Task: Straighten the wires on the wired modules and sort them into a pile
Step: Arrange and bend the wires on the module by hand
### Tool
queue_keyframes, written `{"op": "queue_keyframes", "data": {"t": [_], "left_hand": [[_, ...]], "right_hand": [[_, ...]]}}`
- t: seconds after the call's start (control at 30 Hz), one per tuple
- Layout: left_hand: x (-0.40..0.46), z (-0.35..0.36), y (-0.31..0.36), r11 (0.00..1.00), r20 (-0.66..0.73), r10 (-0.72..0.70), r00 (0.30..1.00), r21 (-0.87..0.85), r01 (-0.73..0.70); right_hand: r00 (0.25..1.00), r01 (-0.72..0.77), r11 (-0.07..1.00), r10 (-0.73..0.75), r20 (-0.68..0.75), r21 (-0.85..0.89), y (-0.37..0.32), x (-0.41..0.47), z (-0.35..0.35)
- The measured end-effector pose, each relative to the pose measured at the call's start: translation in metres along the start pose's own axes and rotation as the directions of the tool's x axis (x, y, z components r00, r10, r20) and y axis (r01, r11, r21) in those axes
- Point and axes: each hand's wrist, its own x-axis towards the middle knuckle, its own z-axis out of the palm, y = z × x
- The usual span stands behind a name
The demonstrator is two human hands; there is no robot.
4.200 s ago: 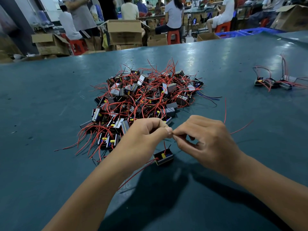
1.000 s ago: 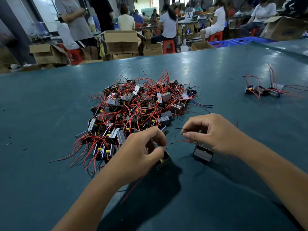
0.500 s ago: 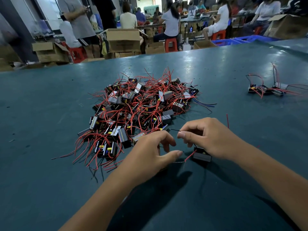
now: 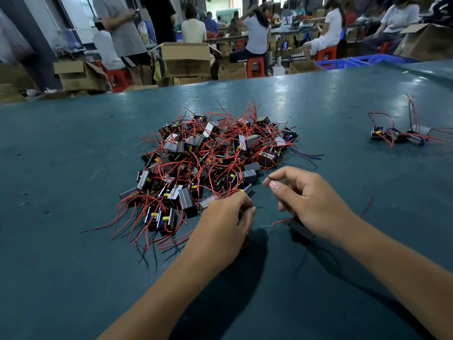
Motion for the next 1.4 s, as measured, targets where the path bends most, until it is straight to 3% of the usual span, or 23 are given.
{"op": "queue_keyframes", "data": {"t": [0.23,0.37,0.53,0.83,1.07,1.4], "left_hand": [[-0.002,-0.003,0.001,0.987,-0.053,-0.050,0.997,-0.156,0.041],[-0.002,-0.004,0.001,0.983,-0.045,-0.049,0.998,-0.182,0.040],[-0.003,-0.005,0.002,0.973,-0.043,-0.057,0.997,-0.226,0.046],[-0.003,-0.006,0.004,0.948,-0.044,-0.093,0.995,-0.311,0.075],[-0.003,-0.005,0.003,0.956,-0.032,-0.049,0.998,-0.290,0.038],[-0.003,-0.004,0.004,0.966,-0.084,-0.033,0.996,-0.257,0.010]], "right_hand": [[0.999,0.001,0.996,-0.005,0.034,0.093,-0.005,-0.003,0.008],[1.000,-0.005,0.998,0.006,-0.022,0.056,-0.004,-0.004,0.012],[0.995,-0.079,0.981,0.089,-0.045,0.179,-0.006,-0.005,0.015],[0.979,-0.130,0.966,0.160,-0.123,0.224,-0.008,-0.005,0.017],[0.990,-0.127,0.944,0.142,-0.026,0.306,-0.009,-0.006,0.019],[0.982,-0.127,0.912,0.171,-0.080,0.390,-0.011,-0.006,0.020]]}}
